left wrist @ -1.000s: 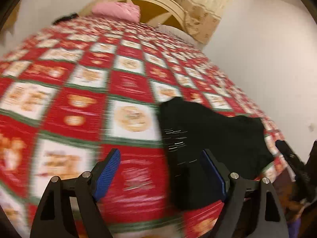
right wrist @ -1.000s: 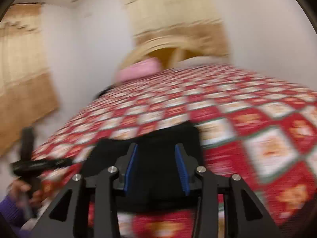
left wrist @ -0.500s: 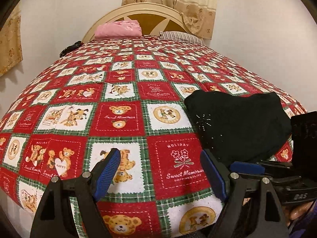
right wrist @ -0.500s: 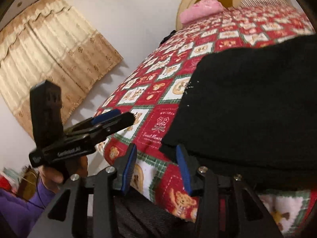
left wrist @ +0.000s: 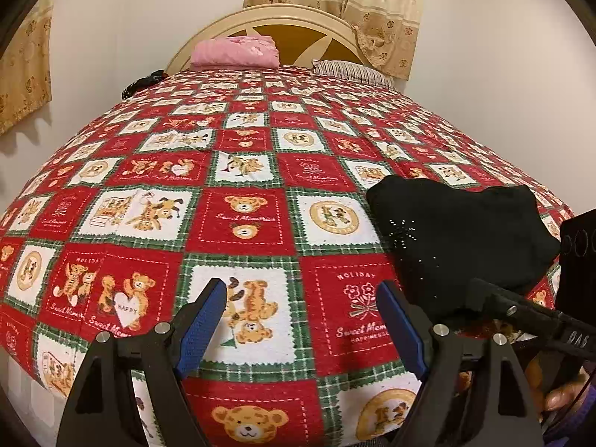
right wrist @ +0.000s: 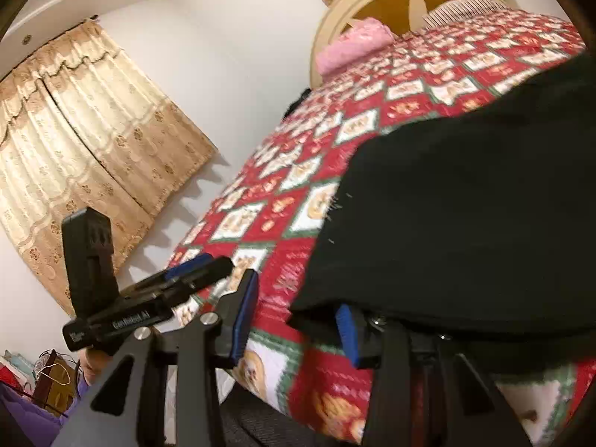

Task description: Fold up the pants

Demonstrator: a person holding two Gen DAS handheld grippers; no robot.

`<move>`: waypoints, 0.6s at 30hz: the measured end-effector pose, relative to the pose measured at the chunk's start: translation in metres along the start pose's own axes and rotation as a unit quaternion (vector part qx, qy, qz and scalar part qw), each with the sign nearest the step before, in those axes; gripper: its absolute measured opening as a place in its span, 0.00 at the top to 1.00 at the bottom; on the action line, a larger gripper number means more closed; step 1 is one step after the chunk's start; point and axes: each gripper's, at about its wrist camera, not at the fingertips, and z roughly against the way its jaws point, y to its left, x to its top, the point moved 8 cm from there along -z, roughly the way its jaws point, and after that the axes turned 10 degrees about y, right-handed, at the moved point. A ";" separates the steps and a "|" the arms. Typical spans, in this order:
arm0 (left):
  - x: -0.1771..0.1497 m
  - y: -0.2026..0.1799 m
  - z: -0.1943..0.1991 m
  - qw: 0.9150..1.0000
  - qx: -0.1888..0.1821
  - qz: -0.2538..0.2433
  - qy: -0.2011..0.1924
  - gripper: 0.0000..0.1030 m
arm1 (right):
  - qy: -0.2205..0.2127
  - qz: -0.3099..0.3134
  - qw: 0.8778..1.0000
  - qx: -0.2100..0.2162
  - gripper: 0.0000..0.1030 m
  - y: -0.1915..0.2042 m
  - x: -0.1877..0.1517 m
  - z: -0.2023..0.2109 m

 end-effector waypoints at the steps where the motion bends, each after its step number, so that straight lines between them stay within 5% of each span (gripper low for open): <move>1: 0.000 0.001 0.000 1.000 -0.002 0.004 0.000 0.19 | 0.010 0.006 1.000 0.000 0.57 0.003 0.000 -0.008; 5: 0.001 0.005 0.004 1.000 -0.003 0.012 -0.002 0.19 | 0.036 0.064 0.996 -0.045 0.68 0.014 -0.005 -0.036; 6: 0.001 0.005 0.004 1.000 -0.001 0.012 -0.002 0.19 | 0.039 0.089 0.992 -0.078 0.86 0.015 -0.005 -0.039; 7: 0.001 0.005 0.004 1.000 0.001 0.012 -0.001 0.19 | 0.043 0.099 0.989 -0.103 0.90 0.013 -0.004 -0.040; 15: 0.005 -0.004 0.000 1.000 -0.004 0.008 0.003 0.19 | 0.087 0.137 0.985 -0.064 0.92 0.022 -0.018 -0.019; 18: 0.007 -0.011 -0.004 1.000 -0.003 0.001 0.005 0.19 | 0.115 0.164 0.976 -0.090 0.92 0.013 -0.035 -0.020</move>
